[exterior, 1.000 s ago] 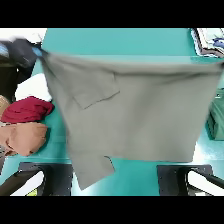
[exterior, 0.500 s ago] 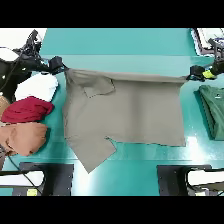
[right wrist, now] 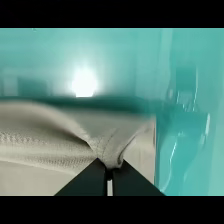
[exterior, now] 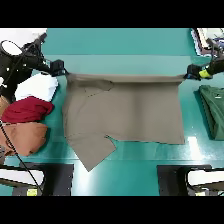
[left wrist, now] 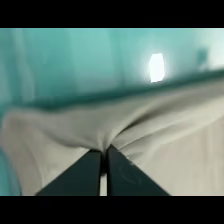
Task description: Fold the shirts.
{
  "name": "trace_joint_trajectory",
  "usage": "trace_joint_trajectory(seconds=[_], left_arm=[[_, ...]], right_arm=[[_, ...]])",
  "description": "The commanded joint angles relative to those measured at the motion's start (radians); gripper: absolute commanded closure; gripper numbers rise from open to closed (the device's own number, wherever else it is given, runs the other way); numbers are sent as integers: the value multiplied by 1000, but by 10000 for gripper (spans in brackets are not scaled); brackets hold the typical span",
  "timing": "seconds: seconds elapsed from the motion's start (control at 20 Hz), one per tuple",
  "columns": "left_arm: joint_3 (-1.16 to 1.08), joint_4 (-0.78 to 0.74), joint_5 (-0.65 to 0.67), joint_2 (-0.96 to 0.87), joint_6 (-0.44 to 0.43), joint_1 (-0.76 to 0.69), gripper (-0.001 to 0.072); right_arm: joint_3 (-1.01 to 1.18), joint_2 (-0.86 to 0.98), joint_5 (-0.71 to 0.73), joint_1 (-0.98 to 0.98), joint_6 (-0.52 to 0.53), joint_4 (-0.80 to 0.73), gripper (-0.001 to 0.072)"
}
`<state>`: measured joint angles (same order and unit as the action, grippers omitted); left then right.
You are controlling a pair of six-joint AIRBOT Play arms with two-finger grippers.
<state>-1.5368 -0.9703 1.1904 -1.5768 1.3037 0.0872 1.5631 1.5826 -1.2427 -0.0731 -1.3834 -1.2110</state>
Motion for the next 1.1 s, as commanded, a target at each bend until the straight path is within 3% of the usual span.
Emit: trace_joint_trajectory(seconds=[0.0,0.2,0.35,0.4,0.45,0.5,0.55,0.75,0.85,1.05], left_arm=[[64,-71,74,-3,6,0,685],[183,-71,-15,-3,18,0,684],[200,-71,-8,-4,44,0,681],[200,-71,6,-4,61,0,497],[200,-71,22,-3,61,0,171],[199,-71,47,-3,61,0,186],[198,-78,78,-2,62,3,227],[275,-197,171,120,109,14,227],[434,-232,150,261,174,14,227],[830,-171,130,558,198,14,227]], right_arm=[[-180,-61,62,2,5,7,698],[-347,-104,114,2,5,38,697],[-404,-128,116,2,4,42,696],[-404,-130,103,2,4,43,696],[-401,-132,85,2,4,43,683],[-392,-132,71,2,4,43,492],[-376,-132,43,2,4,42,367],[-351,-216,-46,-30,16,34,369],[-398,-301,-60,-66,24,34,369],[-511,-427,-44,-130,42,35,369]])
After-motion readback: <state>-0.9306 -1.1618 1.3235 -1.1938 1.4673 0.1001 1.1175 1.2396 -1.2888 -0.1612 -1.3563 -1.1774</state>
